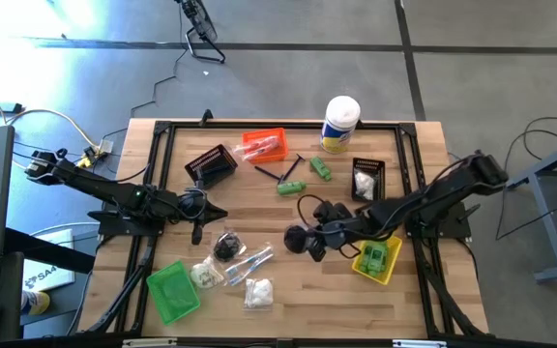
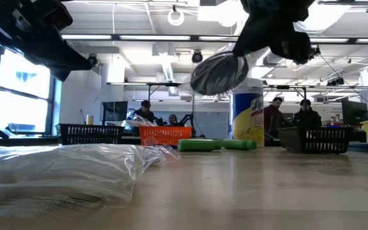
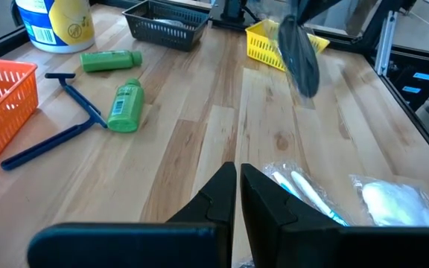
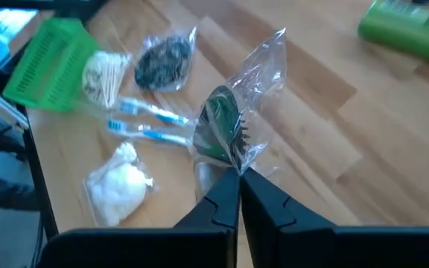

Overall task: Pick & Place Travel size toiletries
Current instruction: Put the black hairbrush into the green bin

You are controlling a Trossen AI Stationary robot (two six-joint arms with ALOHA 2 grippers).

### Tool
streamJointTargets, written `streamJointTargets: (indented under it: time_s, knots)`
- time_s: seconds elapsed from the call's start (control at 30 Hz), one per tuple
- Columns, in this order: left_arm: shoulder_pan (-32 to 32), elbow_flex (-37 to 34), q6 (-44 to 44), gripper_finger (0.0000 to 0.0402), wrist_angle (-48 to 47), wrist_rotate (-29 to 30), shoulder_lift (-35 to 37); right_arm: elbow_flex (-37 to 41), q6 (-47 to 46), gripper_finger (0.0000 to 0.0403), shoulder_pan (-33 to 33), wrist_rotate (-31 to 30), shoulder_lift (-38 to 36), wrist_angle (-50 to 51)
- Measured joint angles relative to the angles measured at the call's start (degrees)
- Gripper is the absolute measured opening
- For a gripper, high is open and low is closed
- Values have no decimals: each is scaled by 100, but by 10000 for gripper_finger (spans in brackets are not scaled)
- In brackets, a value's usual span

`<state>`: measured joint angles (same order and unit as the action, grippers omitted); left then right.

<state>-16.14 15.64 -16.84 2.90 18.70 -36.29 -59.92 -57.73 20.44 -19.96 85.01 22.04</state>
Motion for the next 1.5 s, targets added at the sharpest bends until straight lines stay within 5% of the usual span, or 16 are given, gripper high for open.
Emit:
streamJointTargets:
  time_s: [1.13, 1.27, 1.5]
  knots:
    - [0, 0, -42, 21, 9, -201, 0, 0, 445, 3, -286, -379, -135, -430]
    - [0, 0, -164, 52, 9, -195, 0, 0, 385, 3, -295, -379, -135, -430]
    - [0, 0, -325, 167, 32, -85, 0, 0, 534, 3, -340, -398, -135, -430]
